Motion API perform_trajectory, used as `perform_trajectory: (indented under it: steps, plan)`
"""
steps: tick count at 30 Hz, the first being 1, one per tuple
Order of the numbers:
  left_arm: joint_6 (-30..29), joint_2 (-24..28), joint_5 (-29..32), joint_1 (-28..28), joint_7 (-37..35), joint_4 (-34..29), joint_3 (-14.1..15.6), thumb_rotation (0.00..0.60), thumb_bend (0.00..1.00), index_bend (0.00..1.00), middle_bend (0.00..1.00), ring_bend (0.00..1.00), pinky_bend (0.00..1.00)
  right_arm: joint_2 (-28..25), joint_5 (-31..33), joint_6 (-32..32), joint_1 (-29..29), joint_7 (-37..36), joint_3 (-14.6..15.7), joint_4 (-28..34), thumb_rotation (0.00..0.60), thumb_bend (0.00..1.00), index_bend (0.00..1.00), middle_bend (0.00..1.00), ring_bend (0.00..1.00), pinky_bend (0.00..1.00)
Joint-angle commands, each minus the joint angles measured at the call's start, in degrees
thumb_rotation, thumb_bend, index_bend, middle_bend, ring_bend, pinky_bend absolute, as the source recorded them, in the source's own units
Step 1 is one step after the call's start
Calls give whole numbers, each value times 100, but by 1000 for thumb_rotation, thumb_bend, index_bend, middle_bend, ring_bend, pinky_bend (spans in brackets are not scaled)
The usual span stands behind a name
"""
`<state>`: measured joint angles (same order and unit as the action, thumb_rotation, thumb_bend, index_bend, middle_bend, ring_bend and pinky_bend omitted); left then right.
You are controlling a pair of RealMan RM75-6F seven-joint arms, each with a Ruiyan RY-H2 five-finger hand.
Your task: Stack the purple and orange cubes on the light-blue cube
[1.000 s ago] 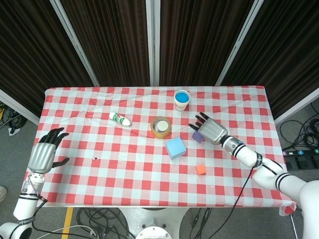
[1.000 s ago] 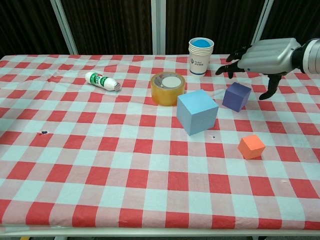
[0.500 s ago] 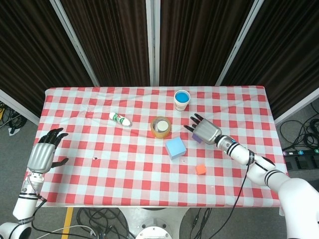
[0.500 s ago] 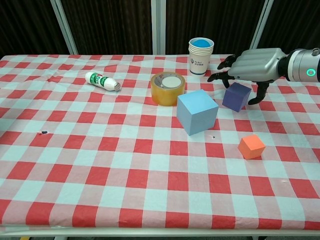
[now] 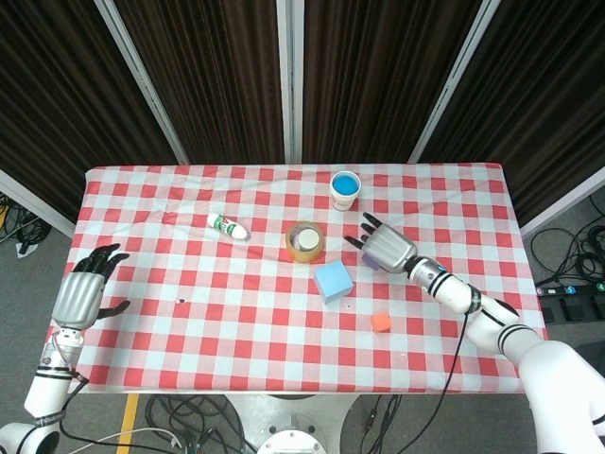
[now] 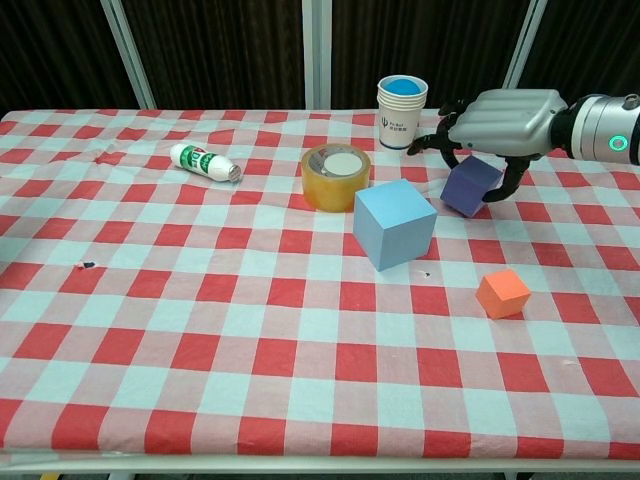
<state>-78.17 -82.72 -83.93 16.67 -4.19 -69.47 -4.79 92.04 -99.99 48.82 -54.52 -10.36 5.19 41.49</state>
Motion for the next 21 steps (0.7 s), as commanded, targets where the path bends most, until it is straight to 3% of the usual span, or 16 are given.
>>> perform_trajectory:
  steps: [1, 5, 10, 14, 17, 21]
  plan:
    - [-8, 3, 2, 0, -7, -8, -7, 600, 111, 277, 244, 161, 285, -241, 2, 120, -46, 132, -40, 246, 600, 160, 101, 510, 159, 0]
    - [-9, 8, -10, 3, -19, -17, -4, 600, 112, 277, 244, 162, 286, -877, 181, 54, -183, 456, -249, 1114, 600, 160, 104, 510, 160, 0]
    - [-43, 27, -31, 0, -50, -37, -10, 600, 111, 277, 244, 161, 286, -2229, 1207, -938, -407, 1836, -795, 3290, 600, 167, 122, 521, 184, 0]
    - [-62, 60, -39, 0, -80, -74, -20, 600, 111, 277, 244, 162, 286, -2934, 2707, -1197, -415, 3595, -1158, 4807, 600, 168, 160, 549, 207, 0]
    - [-74, 77, -45, -6, -111, -96, -21, 600, 112, 277, 244, 161, 286, -3102, 4218, -778, -517, 4904, -1179, 5820, 600, 168, 160, 551, 220, 0]
    - [-114, 93, -75, -10, -148, -132, -22, 600, 111, 277, 244, 162, 286, -2999, 6403, 219, -1043, 6479, -989, 6950, 600, 169, 160, 550, 225, 0]
